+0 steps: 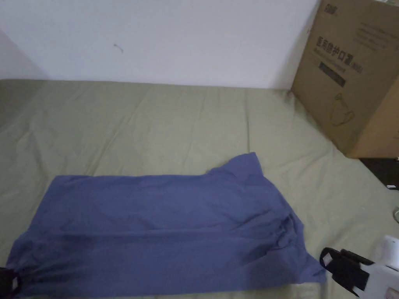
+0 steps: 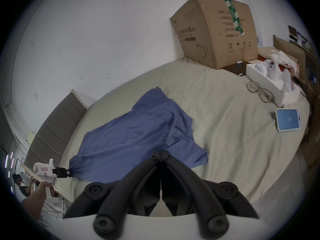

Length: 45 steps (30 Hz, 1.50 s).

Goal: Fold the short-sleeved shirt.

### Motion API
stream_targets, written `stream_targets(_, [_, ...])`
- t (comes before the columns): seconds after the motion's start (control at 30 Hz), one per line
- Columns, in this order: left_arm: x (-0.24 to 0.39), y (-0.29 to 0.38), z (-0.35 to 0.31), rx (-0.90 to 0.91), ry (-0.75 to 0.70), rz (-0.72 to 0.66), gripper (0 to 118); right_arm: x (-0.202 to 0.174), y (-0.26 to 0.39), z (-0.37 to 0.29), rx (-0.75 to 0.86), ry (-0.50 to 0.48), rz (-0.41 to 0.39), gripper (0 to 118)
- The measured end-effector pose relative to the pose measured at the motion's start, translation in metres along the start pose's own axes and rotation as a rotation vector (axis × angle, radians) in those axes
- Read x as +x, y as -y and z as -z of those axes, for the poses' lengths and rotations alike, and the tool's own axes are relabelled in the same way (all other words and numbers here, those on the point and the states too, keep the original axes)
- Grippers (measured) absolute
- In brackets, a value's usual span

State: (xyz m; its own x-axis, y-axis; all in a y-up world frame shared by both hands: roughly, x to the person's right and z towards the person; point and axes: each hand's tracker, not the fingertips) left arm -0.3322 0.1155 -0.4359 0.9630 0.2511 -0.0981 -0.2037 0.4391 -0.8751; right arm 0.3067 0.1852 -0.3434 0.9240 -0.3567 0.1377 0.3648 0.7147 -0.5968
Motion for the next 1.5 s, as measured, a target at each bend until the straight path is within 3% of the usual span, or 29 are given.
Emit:
stream_targets(0.07, [0.016, 0.0, -0.009, 0.005, -0.034, 0.038, 4, 0.013, -0.021, 0.024, -0.08, -0.012, 0.042, 0])
stream_targets(0.1, [0.022, -0.001, -0.01, -0.002, -0.041, 0.063, 4, 0.02, -0.033, 0.039, -0.147, 0.0, 0.061, 8])
stream_targets(0.13, [0.027, -0.001, -0.01, -0.009, -0.05, 0.081, 4, 0.026, -0.042, 0.053, -0.21, 0.012, 0.082, 40])
stream_targets(0.17, [0.023, -0.008, -0.009, -0.015, -0.059, 0.105, 4, 0.035, -0.048, 0.071, -0.282, 0.042, 0.115, 87])
stream_targets(0.2, [0.028, -0.009, -0.01, -0.017, -0.074, 0.139, 4, 0.044, -0.052, 0.094, -0.387, 0.115, 0.143, 117])
stream_targets(0.23, [0.031, -0.009, -0.011, -0.019, -0.084, 0.16, 4, 0.05, -0.052, 0.104, -0.419, 0.167, 0.158, 118])
stream_targets(0.43, [0.03, -0.012, -0.008, -0.042, -0.104, 0.189, 4, 0.063, -0.049, 0.163, -0.607, 0.191, 0.096, 113])
stream_targets(0.47, [0.029, -0.013, -0.007, -0.047, -0.106, 0.192, 4, 0.057, -0.044, 0.164, -0.647, 0.154, 0.092, 101])
stream_targets(0.5, [0.028, -0.014, -0.007, -0.053, -0.106, 0.195, 4, 0.053, -0.04, 0.164, -0.661, 0.105, 0.103, 72])
stream_targets(0.53, [0.028, -0.014, -0.006, -0.058, -0.105, 0.196, 4, 0.049, -0.037, 0.164, -0.661, 0.089, 0.104, 54])
stream_targets(0.57, [0.027, -0.014, -0.006, -0.06, -0.105, 0.2, 4, 0.043, -0.035, 0.161, -0.643, 0.174, 0.023, 39])
stream_targets(0.6, [0.027, -0.014, -0.006, -0.062, -0.106, 0.206, 4, 0.039, -0.032, 0.156, -0.621, 0.198, -0.078, 23])
stream_targets(0.67, [0.027, -0.015, -0.006, -0.058, -0.108, 0.212, 4, 0.042, -0.032, 0.151, -0.622, 0.124, -0.103, 11])
stream_targets(0.77, [0.027, -0.016, -0.013, -0.032, -0.11, 0.2, 4, 0.048, -0.038, 0.133, -0.584, 0.099, -0.005, 9])
stream_targets(0.83, [0.028, -0.018, -0.02, -0.023, -0.112, 0.196, 4, 0.043, -0.042, 0.119, -0.568, 0.093, -0.045, 9])
stream_targets(0.9, [0.028, -0.021, -0.031, -0.022, -0.108, 0.2, 4, 0.032, -0.048, 0.096, -0.538, 0.126, -0.149, 9])
stream_targets(0.97, [0.029, -0.019, -0.043, -0.035, -0.107, 0.218, 4, 0.028, -0.048, 0.077, -0.543, 0.115, -0.182, 9])
stream_targets(1.07, [0.027, -0.003, -0.062, -0.087, -0.111, 0.298, 4, 0.032, -0.037, 0.045, -0.565, 0.114, -0.145, 9])
stream_targets(1.27, [-0.001, 0.049, -0.056, -0.237, 0.003, 0.167, 5, 0.049, 0.016, 0.014, -0.62, 0.115, -0.032, 9])
stream_targets(1.4, [-0.014, 0.058, -0.036, -0.285, 0.038, 0.052, 5, 0.045, 0.032, 0.025, -0.625, 0.139, -0.036, 9])
stream_targets(1.5, [-0.017, 0.057, -0.035, -0.282, 0.038, 0.051, 5, 0.035, 0.032, 0.026, -0.617, 0.162, -0.056, 10])
